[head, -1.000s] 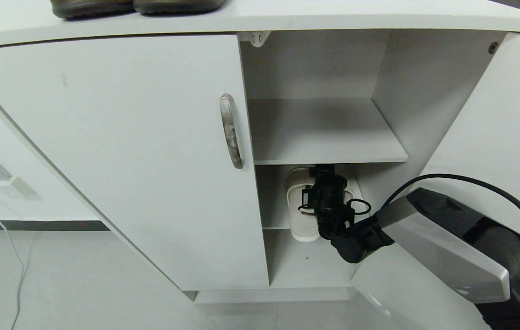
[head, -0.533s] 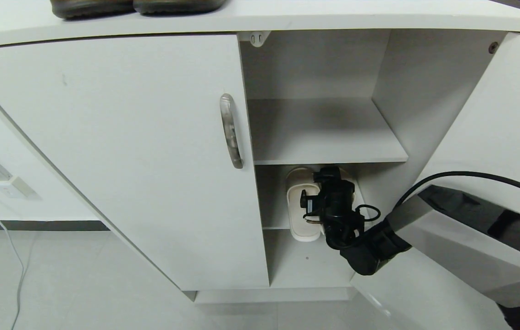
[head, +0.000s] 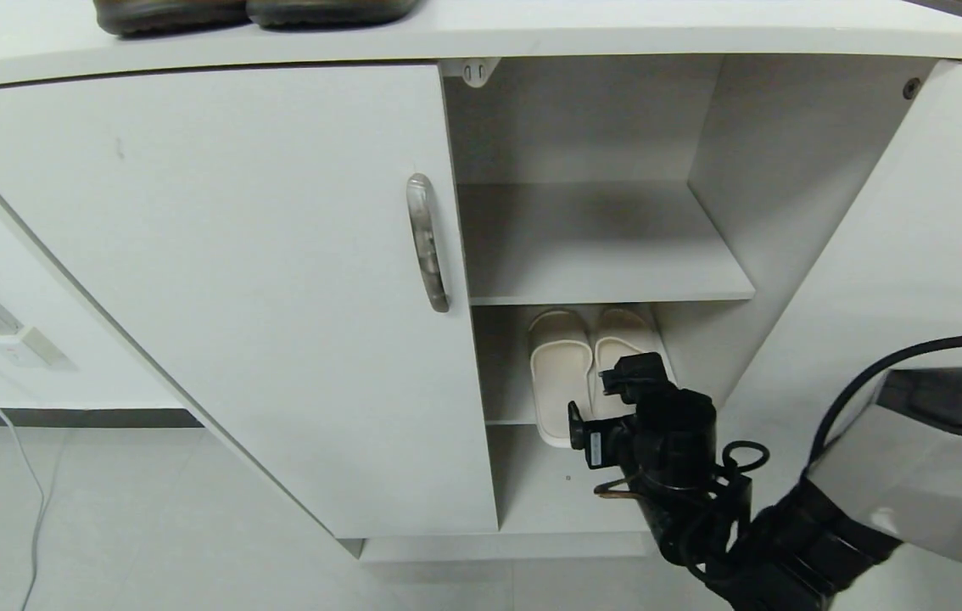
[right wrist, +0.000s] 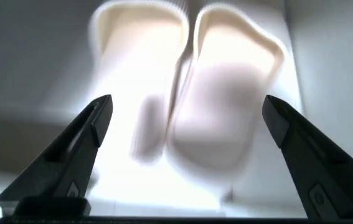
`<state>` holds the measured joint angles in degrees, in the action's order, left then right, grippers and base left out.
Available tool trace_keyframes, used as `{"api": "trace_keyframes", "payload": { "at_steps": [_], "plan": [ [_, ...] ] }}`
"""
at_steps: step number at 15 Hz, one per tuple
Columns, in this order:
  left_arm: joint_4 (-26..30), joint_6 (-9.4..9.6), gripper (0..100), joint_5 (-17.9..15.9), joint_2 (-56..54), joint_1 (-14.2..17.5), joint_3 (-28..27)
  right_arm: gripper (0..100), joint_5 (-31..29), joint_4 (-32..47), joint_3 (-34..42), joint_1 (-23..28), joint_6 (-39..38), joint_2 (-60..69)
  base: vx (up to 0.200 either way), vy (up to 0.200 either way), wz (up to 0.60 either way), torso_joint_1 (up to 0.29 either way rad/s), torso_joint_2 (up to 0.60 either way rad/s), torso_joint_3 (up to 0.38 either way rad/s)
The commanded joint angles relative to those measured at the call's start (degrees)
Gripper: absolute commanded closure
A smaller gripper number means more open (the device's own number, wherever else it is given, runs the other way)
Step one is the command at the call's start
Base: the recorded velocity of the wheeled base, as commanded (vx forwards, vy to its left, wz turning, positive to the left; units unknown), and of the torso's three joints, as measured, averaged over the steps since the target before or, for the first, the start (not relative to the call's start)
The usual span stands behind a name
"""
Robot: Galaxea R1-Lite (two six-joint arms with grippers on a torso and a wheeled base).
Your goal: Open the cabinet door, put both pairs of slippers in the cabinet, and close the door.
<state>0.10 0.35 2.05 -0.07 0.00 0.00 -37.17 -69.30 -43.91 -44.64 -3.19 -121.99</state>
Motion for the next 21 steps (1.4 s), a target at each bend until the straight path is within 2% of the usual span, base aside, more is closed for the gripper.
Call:
{"api": "trace_keyframes", "payload": {
  "at_steps": [1, 3, 9, 21],
  "plan": [
    [0.0, -0.09, 100, 0.1, 0.1, 0.0, 0.0, 0, -0.1, -1.1, 6.6, -2.7, -0.1, 8.4, 0.000, 0.000, 0.00, 0.000, 0.00, 0.000],
    [0.0, -0.09, 100, -0.2, 0.1, 0.0, 0.0, 0, -0.1, -1.2, 7.3, -2.7, -0.1, 8.3, 0.000, 0.000, 0.00, 0.000, 0.00, 0.000],
    [0.0, -0.18, 100, -0.6, 0.1, 0.0, 0.0, 0, -0.1, -1.2, 8.8, -4.5, -0.1, 8.1, -0.200, 0.000, 0.00, 0.002, 0.00, 0.002],
    [0.1, -0.09, 100, -0.9, 0.1, 0.0, -0.1, 0, -0.2, -2.6, 9.6, -4.3, 0.2, 7.6, 0.000, 0.000, 0.00, 0.000, 0.00, 0.013]
  ]
}}
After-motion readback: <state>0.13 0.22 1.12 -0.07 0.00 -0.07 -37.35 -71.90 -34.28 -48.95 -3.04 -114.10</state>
